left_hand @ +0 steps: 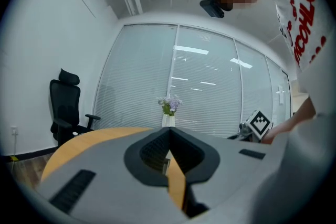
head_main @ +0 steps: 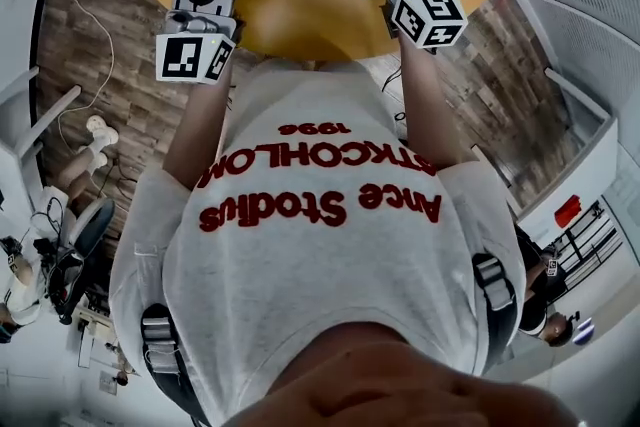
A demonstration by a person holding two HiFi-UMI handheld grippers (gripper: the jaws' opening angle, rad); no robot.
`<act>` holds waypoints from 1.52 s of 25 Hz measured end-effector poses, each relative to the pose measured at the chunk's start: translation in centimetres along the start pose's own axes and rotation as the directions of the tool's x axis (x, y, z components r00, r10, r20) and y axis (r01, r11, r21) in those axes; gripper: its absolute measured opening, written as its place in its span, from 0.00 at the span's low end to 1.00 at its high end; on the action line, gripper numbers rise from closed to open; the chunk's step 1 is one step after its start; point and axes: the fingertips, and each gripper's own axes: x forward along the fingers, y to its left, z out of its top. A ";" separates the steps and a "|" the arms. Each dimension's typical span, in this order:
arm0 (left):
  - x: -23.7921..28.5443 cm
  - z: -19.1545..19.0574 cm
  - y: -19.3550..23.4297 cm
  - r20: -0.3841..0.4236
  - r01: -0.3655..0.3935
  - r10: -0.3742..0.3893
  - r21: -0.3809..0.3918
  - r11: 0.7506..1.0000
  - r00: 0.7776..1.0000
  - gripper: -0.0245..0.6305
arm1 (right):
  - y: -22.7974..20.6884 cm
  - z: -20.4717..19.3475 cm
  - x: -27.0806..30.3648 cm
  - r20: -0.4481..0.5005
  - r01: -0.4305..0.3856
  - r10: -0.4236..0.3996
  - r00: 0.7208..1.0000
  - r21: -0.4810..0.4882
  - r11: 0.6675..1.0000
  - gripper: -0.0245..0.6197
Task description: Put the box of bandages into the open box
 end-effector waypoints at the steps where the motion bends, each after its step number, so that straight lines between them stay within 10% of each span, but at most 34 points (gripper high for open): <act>1: 0.0 -0.2 0.0 -0.007 0.001 -0.001 -0.001 1.000 1.000 0.05 | -0.4 -1.2 0.7 -0.036 0.011 -0.011 0.999 0.002 1.000 0.37; 13: -0.3 -2.2 -1.1 -0.069 0.004 -0.007 -0.038 0.999 0.998 0.05 | -3.0 -11.5 6.4 -0.377 0.096 -0.123 0.918 -0.090 0.991 0.57; 21: -0.4 -2.6 -1.5 -0.084 0.002 -0.005 -0.037 0.999 0.996 0.05 | -3.5 -13.3 7.4 -0.438 0.117 -0.159 0.885 -0.121 0.986 0.61; 38: -0.4 -0.5 -1.0 -0.020 -0.017 0.017 -0.008 1.000 1.000 0.05 | -2.5 -4.4 4.6 -0.099 0.105 -0.104 0.990 0.004 0.994 0.60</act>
